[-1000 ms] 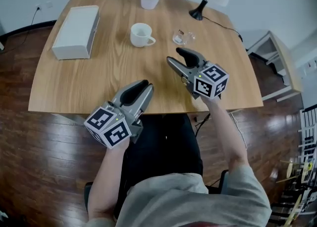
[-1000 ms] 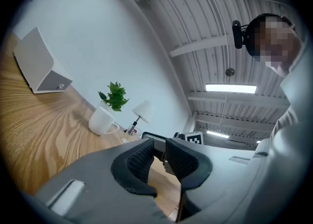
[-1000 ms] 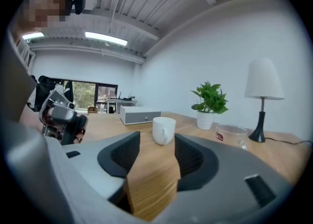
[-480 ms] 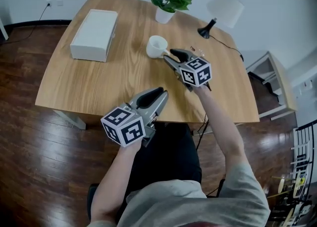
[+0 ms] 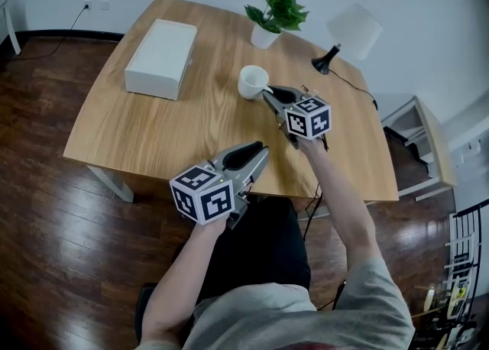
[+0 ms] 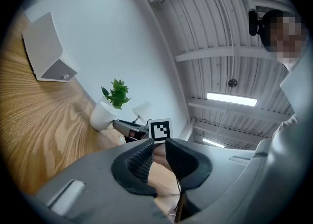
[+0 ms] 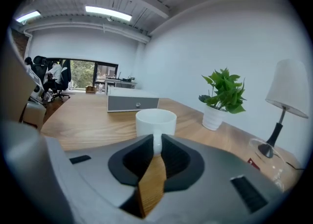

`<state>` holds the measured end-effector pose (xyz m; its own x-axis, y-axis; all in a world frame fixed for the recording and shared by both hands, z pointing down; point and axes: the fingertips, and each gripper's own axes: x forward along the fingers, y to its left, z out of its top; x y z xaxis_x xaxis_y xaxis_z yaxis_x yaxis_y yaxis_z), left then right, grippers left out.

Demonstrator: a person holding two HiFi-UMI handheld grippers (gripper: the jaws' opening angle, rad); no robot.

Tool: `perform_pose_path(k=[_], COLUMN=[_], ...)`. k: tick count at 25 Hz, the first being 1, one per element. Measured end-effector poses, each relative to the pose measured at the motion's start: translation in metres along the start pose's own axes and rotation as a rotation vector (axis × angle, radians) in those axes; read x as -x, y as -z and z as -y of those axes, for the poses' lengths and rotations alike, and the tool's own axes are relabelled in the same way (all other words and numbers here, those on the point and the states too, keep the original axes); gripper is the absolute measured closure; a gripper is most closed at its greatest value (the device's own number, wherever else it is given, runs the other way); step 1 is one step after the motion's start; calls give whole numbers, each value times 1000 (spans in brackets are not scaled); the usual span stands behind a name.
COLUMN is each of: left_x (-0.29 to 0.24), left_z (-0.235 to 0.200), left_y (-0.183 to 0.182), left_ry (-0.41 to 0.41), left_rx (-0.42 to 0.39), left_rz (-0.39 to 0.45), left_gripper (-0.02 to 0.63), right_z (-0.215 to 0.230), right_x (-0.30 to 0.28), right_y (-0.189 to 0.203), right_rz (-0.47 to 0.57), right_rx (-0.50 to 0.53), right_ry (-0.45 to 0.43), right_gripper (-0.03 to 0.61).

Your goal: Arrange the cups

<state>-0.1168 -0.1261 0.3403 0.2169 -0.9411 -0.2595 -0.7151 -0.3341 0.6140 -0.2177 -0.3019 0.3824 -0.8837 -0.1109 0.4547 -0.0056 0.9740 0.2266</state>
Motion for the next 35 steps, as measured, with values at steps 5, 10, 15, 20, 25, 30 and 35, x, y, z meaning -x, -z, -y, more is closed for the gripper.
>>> perform_pose_path(k=[5,10,15,20,25,30,35], left_x=[-1,-1,-3,-4,-5,-5,-4], left_z=[0,-2,-2,-3,-5,-7,-7], left_y=[1,1,1,1,-1,-2,-3], left_ry=[2,0,5,12,21,21,20], left_rx=[3,15,30,49,77,103,104], left_rz=[-6,-5,-1,8,16,28,26], left_gripper=[551,551,551,550,551,551,551], right_z=[-3,-12,-41,-78,-87,-75,-76], right_x=[7,-3,-39,-91,-130,-162,-186], right_y=[-26,-87,-141,-164,-176,-186,-200], right_rz=[97,218,270,227,212,222,236], right_rx=[-87,-124,-75,-14,-13,-68,-72], right_ry=[-25,-112,-205,-268,-272,-261,-264], right_gripper=[514,514,514,514,514,514,514])
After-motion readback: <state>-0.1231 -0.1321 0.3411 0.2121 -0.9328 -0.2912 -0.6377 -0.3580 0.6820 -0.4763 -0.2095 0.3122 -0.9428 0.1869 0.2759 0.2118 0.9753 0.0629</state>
